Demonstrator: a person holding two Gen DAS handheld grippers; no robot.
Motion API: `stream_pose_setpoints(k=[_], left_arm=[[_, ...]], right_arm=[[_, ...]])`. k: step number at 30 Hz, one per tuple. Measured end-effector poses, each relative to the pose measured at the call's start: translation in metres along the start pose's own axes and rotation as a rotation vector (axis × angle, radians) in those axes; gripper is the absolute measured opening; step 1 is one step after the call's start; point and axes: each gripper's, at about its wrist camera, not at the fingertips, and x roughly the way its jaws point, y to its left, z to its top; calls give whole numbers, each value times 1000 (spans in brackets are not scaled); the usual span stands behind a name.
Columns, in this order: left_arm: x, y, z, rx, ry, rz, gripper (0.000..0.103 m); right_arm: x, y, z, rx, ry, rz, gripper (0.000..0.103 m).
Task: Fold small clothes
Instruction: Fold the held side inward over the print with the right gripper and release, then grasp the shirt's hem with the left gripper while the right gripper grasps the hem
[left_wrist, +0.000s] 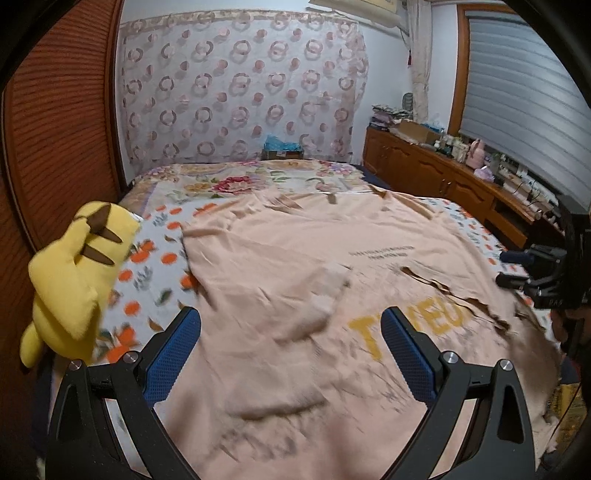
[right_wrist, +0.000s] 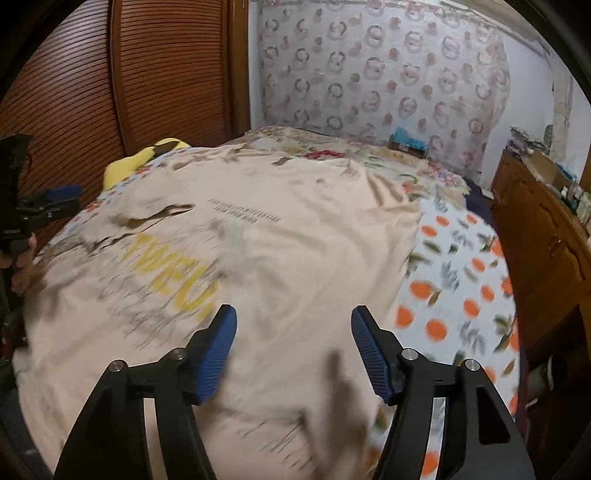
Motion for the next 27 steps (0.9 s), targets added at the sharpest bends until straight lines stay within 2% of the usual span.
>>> stream_pose_setpoints(k=[12, 27], left_arm=[[50, 42, 38, -2, 57, 89, 98], [110, 73, 59, 6, 163, 142, 98]], right_arm=[[69, -48, 47, 68, 48, -76, 68], [129, -80, 88, 125, 103, -78, 69]])
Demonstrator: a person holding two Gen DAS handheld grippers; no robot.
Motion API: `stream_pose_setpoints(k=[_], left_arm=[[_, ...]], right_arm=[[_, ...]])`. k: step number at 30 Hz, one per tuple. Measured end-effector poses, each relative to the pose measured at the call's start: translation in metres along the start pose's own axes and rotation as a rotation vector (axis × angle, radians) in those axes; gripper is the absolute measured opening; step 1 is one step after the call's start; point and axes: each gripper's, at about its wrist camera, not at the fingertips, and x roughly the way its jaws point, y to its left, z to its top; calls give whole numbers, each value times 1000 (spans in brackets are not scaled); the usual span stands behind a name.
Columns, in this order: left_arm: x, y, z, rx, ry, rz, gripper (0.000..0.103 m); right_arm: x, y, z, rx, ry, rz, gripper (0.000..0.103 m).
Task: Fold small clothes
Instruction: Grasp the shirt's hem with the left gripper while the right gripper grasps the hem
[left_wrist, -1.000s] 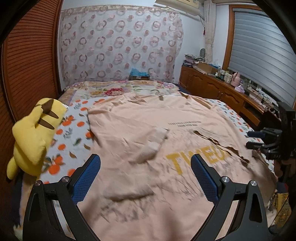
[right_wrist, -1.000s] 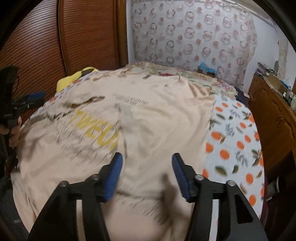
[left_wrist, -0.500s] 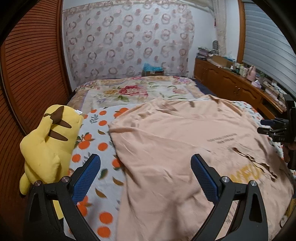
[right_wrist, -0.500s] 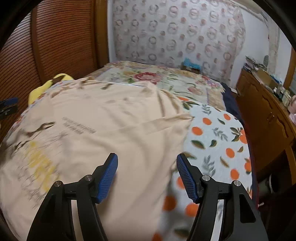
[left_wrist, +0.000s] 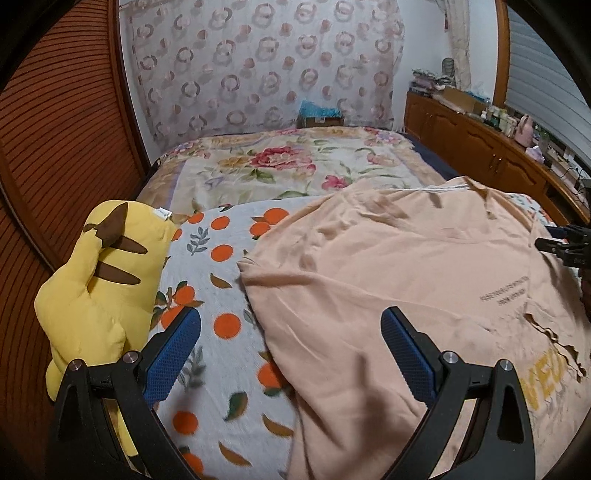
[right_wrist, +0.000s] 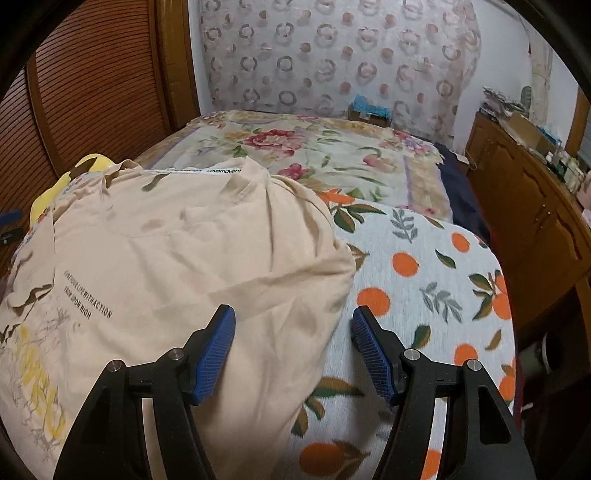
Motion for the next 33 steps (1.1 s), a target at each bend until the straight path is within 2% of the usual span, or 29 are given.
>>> stream_pose_setpoints(k=[9, 12, 14, 15, 16, 18, 28, 29, 30, 31, 32, 33], left_arm=[[29, 14, 17, -8, 68, -16, 98], [35, 17, 21, -9, 86, -49, 97], [38, 19, 22, -25, 90, -84, 88], [39, 21, 22, -33, 93, -98, 77], [40, 21, 22, -40, 102, -111, 70], [43, 20, 22, -46, 117, -114, 67], [53, 19, 20, -38, 120, -103, 65], [54, 19, 20, -33, 117, -107, 59], [52, 17, 21, -23, 112, -109, 41], [51, 15, 22, -12, 110, -122, 33], [51, 14, 22, -12, 115, -142, 29], [51, 15, 23, -12, 118, -152, 21]], right_arm=[[2, -3, -6, 9, 6, -18, 78], [2, -3, -5, 12, 9, -22, 81], [4, -7, -2, 11, 10, -18, 82], [4, -7, -3, 10, 10, -19, 82], [3, -7, -3, 10, 10, -19, 82], [4, -7, -3, 11, 10, -18, 82], [5, -9, -2, 11, 10, -17, 83], [5, -9, -2, 11, 10, -17, 83], [5, -10, -2, 11, 9, -14, 83], [5, -11, -1, 9, 10, -11, 83], [6, -10, -1, 3, 14, -8, 83], [7, -12, 1, 4, 16, -7, 83]])
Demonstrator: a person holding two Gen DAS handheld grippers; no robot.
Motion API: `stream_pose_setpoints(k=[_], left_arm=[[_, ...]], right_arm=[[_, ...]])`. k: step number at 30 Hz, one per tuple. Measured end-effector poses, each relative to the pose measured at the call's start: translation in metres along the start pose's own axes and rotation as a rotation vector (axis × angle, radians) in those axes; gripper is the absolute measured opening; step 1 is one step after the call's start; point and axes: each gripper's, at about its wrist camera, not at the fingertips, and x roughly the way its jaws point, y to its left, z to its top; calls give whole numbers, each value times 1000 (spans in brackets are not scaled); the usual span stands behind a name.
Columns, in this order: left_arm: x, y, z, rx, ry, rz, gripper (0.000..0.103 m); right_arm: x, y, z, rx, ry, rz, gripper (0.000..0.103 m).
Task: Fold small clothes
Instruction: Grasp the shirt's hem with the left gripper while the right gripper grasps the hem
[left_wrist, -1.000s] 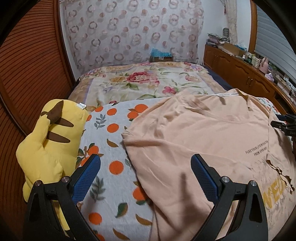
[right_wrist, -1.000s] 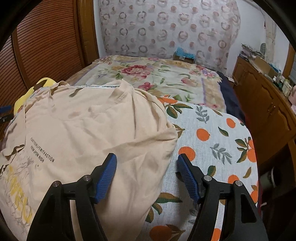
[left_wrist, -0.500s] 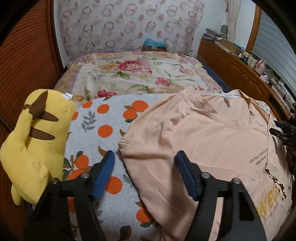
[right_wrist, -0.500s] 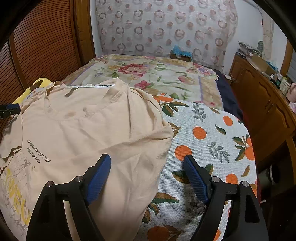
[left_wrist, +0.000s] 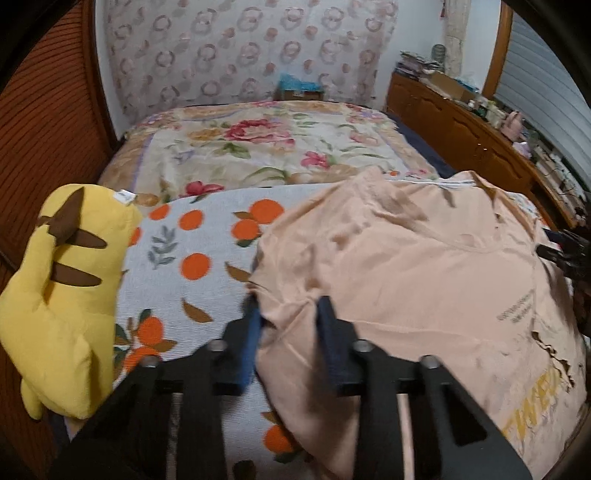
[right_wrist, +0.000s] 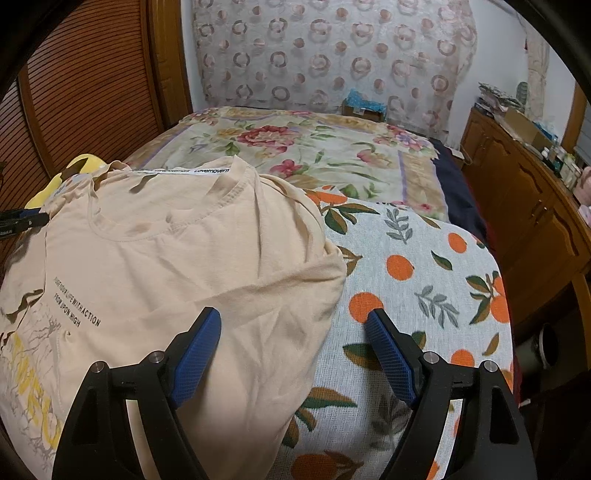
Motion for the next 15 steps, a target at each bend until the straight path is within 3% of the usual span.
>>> stream_pose_setpoints(k=[2, 5, 7, 8, 10, 15], left_arm=[[0, -3, 1, 10, 6, -5, 13], [-5, -7, 2, 22, 0, 4, 10], [-15, -13, 3, 28, -27, 0, 10], [-21, -16, 3, 28, -41, -5, 9], [-35, -22, 3, 31, -74, -18, 9], [-83, -46, -3, 62, -171, -53, 9]], right_arm=[[3, -5, 5, 25, -2, -23, 83], [8, -7, 12, 20, 2, -10, 70], [9, -3, 14, 5, 0, 12, 41], [9, -1, 16, -6, -1, 23, 35], [8, 5, 16, -27, 1, 41, 10], [-26, 14, 12, -52, -120, 82, 8]])
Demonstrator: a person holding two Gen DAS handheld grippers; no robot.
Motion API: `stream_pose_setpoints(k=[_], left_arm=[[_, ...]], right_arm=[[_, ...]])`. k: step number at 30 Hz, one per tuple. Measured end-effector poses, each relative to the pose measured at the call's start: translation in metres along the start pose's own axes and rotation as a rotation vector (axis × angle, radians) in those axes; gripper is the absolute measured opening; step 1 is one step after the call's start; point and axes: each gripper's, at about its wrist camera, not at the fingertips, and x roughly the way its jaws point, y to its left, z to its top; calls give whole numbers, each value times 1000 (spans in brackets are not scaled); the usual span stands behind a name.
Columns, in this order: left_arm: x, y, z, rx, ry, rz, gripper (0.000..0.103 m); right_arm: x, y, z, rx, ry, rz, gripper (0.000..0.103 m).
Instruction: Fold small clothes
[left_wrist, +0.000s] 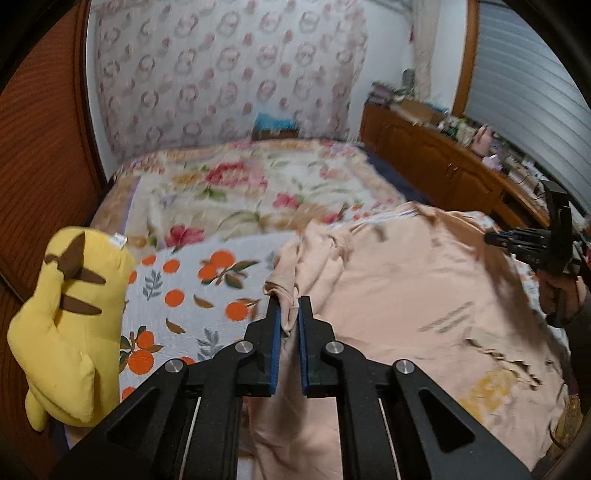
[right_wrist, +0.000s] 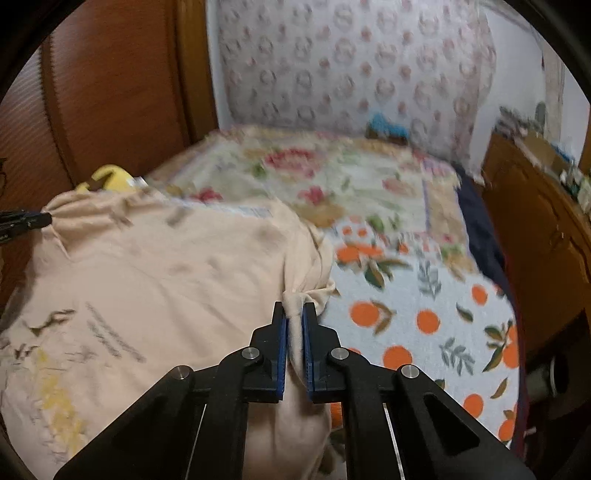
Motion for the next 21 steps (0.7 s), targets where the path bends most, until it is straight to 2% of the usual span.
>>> stream_pose_setpoints(k=[5, 9, 21], left_arm=[[-43, -20, -12, 28, -71, -24, 9], [-74, -29, -36, 43, -107, -31, 9], [-143, -22, -122, -28, -152, 21, 9]], right_arm=[[-54, 13, -10, -18, -125, 14, 7], [-101, 22, -38, -23, -195, 51, 7], [-200, 28, -142, 25, -233, 70, 7]])
